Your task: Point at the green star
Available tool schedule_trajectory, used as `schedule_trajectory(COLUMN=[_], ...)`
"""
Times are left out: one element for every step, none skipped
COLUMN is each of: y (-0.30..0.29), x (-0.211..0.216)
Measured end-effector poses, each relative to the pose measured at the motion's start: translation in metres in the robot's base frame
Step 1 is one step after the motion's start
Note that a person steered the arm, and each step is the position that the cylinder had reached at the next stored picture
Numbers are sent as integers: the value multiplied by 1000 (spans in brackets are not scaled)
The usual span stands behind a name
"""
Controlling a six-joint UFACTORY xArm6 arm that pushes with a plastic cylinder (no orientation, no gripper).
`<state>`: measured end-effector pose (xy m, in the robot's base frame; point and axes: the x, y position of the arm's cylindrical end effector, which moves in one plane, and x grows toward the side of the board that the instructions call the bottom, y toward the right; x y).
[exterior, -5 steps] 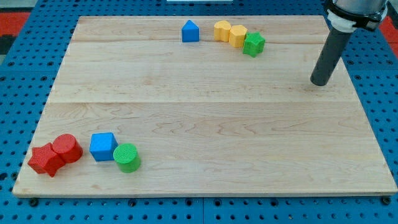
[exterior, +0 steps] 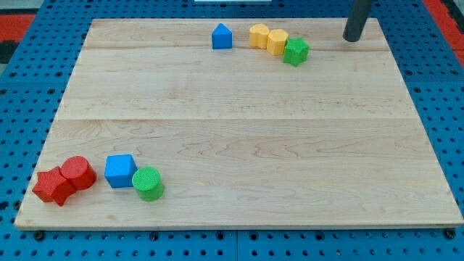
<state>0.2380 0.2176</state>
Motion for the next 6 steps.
schedule_trajectory(y=[-2,-4,-49,-72,-72,-86], x=[-6,-6,-6,-6,-6,18])
